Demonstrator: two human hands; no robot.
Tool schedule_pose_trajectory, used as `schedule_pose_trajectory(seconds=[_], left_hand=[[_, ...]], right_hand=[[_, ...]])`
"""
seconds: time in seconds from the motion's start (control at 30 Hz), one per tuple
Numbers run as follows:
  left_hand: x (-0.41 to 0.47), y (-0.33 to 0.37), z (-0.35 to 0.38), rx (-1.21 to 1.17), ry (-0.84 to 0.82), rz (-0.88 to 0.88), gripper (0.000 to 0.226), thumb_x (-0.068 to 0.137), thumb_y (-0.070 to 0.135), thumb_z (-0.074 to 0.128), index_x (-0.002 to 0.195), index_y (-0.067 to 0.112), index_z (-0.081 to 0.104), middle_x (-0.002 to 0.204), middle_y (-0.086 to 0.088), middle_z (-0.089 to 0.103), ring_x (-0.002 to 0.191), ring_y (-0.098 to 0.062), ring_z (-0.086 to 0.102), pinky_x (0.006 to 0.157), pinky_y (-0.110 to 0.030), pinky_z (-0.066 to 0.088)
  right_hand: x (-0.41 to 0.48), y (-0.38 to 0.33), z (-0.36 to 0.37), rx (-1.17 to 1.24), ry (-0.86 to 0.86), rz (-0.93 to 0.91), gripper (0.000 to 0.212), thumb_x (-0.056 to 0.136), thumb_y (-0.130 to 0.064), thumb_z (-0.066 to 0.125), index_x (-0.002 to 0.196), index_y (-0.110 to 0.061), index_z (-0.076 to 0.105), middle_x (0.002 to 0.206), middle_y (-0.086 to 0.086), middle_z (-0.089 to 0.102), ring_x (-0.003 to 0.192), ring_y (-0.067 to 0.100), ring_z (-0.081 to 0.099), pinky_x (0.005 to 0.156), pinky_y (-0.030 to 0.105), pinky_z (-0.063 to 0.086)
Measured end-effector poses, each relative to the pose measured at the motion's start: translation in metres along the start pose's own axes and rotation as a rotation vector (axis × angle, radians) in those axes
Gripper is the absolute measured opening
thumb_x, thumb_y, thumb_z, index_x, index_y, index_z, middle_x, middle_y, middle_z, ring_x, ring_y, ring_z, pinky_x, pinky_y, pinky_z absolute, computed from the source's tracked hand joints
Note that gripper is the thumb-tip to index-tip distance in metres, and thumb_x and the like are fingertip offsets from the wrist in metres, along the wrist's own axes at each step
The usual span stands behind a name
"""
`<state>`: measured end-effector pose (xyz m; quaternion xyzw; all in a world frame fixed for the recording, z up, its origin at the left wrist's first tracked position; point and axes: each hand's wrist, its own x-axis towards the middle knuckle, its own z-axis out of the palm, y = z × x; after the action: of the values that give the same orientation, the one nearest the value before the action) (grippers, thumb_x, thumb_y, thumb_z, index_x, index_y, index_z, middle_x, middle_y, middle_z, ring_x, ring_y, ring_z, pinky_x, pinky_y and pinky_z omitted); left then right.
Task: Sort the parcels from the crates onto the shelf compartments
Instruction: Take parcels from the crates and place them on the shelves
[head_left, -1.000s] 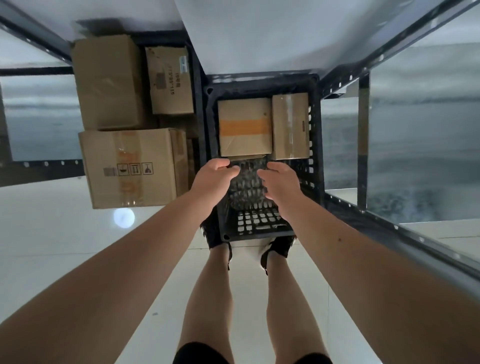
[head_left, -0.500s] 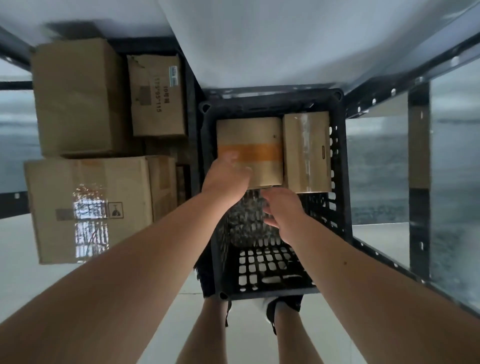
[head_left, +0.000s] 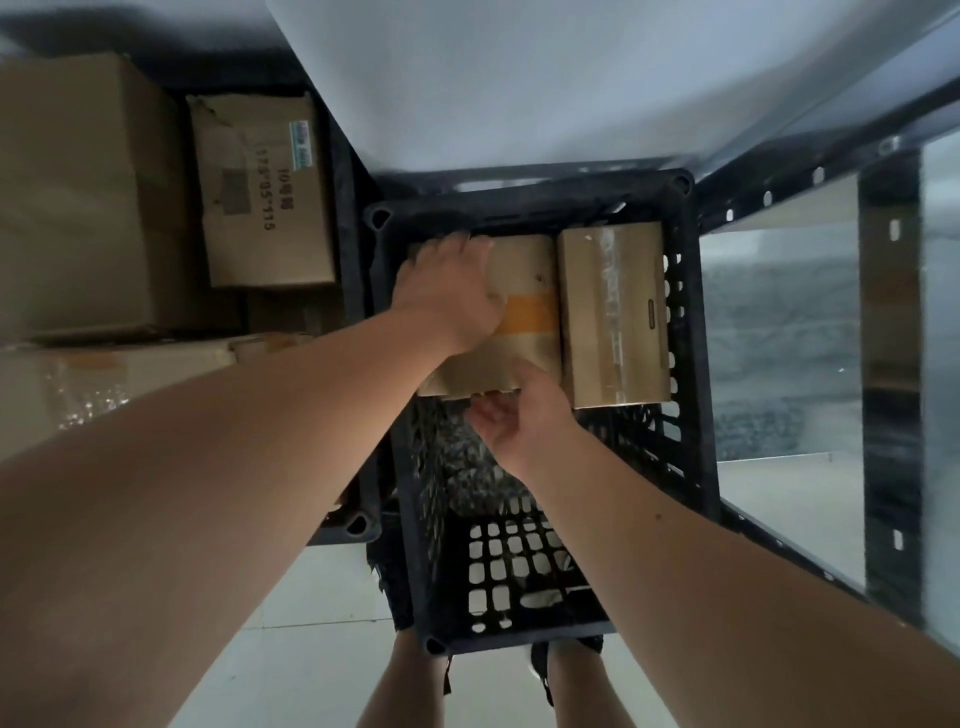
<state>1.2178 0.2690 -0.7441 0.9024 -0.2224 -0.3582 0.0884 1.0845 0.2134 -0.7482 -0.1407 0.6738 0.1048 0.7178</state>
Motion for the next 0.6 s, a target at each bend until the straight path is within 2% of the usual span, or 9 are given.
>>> schedule_pose_trajectory(seconds=[0.13,0.2,0.27,0.37,0.47,0.6], left_hand=[[0.002,-0.012,0.004,0.078,0.007,0.019,0.081,0.1,0.05,0.054,0.167,0.025,0.016,0.175,-0.004,0.015,0.16,-0.033,0.012,0.127,-0.055,0.018],[0.002,-0.013,0.004,0.107,0.012,0.028,0.085,0.098,0.055,0.056,0.167,0.025,0.016,0.172,-0.006,0.019,0.158,-0.035,0.017,0.125,-0.054,0.02],[0.003,-0.011,0.001,0.119,-0.01,0.006,0.09,0.094,0.061,0.058,0.166,0.026,0.017,0.166,-0.011,0.027,0.152,-0.038,0.026,0.121,-0.053,0.024],[0.0,-0.009,-0.008,0.139,-0.054,-0.01,0.082,0.093,0.067,0.056,0.161,0.025,0.035,0.156,-0.013,0.038,0.143,-0.039,0.034,0.117,-0.054,0.029],[-0.018,-0.008,-0.014,0.203,-0.041,0.051,0.07,0.094,0.068,0.051,0.149,0.025,0.051,0.143,-0.009,0.046,0.133,-0.035,0.041,0.11,-0.052,0.033],[-0.056,-0.009,-0.025,0.066,0.064,0.089,0.059,0.094,0.065,0.053,0.14,0.028,0.056,0.132,0.0,0.051,0.125,-0.025,0.047,0.109,-0.049,0.034]], right_hand=[[0.0,0.005,0.005,0.075,-0.053,0.019,0.029,0.107,-0.027,0.062,0.129,-0.012,0.05,0.141,0.024,0.049,0.143,0.041,0.049,0.124,0.057,0.036],[0.001,0.005,0.003,0.097,-0.062,0.019,0.032,0.107,-0.027,0.063,0.13,-0.01,0.05,0.136,0.025,0.05,0.142,0.042,0.049,0.123,0.058,0.036],[-0.004,0.008,-0.004,0.101,-0.065,0.019,0.031,0.105,-0.029,0.066,0.123,-0.007,0.054,0.133,0.023,0.055,0.133,0.042,0.056,0.121,0.057,0.04],[-0.017,0.02,-0.017,0.089,-0.053,0.027,0.021,0.103,-0.027,0.069,0.113,-0.012,0.059,0.126,0.024,0.064,0.117,0.039,0.065,0.116,0.057,0.047],[-0.032,0.032,-0.035,0.081,-0.054,0.032,0.03,0.101,-0.024,0.072,0.125,-0.013,0.059,0.131,0.023,0.065,0.12,0.04,0.066,0.115,0.059,0.047],[-0.06,0.039,-0.047,0.016,-0.011,-0.006,0.041,0.102,-0.025,0.071,0.139,-0.016,0.054,0.132,0.02,0.065,0.121,0.036,0.065,0.113,0.057,0.049]])
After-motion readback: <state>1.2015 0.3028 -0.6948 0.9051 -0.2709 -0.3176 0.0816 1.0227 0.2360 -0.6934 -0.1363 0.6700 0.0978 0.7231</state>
